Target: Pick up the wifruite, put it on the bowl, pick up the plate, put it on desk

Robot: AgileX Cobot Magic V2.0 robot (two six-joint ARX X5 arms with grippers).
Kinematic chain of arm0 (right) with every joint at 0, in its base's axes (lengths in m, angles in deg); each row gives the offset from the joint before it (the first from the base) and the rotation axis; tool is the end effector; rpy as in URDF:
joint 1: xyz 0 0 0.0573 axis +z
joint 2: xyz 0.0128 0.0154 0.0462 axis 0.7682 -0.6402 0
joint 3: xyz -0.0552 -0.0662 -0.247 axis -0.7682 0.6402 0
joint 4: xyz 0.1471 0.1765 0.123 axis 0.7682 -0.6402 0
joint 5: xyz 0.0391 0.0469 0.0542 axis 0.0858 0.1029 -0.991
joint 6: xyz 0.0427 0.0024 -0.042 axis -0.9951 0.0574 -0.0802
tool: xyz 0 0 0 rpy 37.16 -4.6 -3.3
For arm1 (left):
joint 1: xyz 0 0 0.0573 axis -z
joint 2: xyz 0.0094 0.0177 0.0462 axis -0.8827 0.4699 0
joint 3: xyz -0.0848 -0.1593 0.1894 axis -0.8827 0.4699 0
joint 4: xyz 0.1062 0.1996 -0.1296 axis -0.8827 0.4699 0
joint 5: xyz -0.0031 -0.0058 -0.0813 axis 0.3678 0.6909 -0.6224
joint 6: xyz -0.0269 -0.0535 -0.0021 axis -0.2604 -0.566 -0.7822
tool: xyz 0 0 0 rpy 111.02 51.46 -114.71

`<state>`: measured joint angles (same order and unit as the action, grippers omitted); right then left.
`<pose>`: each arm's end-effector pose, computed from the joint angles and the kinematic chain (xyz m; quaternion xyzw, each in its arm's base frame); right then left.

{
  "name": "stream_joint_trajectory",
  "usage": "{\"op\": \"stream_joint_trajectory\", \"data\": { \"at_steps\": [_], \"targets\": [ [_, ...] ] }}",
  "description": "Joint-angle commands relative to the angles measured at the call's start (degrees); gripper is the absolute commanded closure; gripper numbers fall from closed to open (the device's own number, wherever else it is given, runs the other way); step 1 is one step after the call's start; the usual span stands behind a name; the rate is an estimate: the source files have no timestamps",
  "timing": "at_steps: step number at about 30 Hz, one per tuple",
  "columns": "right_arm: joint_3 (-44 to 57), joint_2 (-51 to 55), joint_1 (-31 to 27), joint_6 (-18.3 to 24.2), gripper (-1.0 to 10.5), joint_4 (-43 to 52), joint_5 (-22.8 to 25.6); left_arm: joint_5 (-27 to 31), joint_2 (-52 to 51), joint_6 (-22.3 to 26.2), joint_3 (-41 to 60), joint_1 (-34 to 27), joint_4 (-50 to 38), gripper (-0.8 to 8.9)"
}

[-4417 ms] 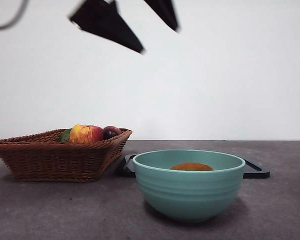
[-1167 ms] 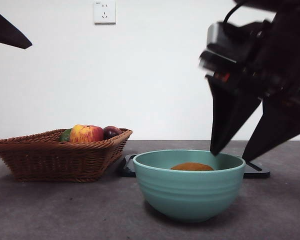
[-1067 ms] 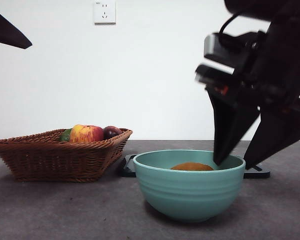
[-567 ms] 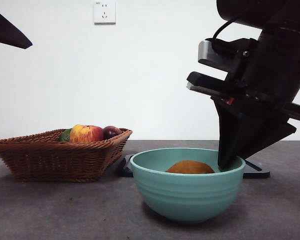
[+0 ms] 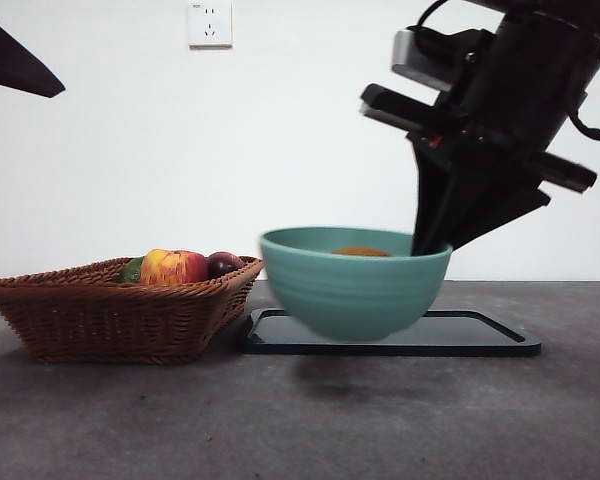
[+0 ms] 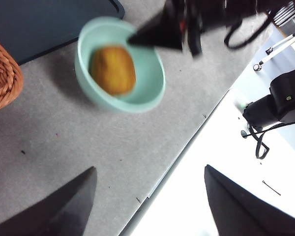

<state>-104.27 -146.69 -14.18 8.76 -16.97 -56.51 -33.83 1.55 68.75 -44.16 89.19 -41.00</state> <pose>0.2213 0.1636 0.2093 0.0427 0.4687 0.2162 0.8554 0.1400 -0.0976 0.2853 -0.0483 0.3924 -0.4742 0.7866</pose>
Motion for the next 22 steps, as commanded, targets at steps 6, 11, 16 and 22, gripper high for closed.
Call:
{"op": "stream_joint_trajectory", "data": {
  "at_steps": [6,11,16,22],
  "targets": [
    [-7.6,-3.5,-8.8,4.9,9.3,0.0,-1.4,-0.2,0.3,0.7,-0.3,0.2,-0.6,4.7],
    [-14.7,-11.3,-12.3,6.9,9.3,0.0,-2.8,-0.2,0.3,0.7,-0.3,0.2,-0.5,4.7],
    [-19.7,-17.9,-12.9,8.2,9.3,0.1,-2.9,-0.2,0.3,0.7,-0.3,0.2,-0.5,4.7],
    [-22.2,-23.5,-13.0,8.4,9.3,1.9,-3.0,-0.2,0.3,0.7,-0.3,0.2,-0.4,4.7]
  ]
}}
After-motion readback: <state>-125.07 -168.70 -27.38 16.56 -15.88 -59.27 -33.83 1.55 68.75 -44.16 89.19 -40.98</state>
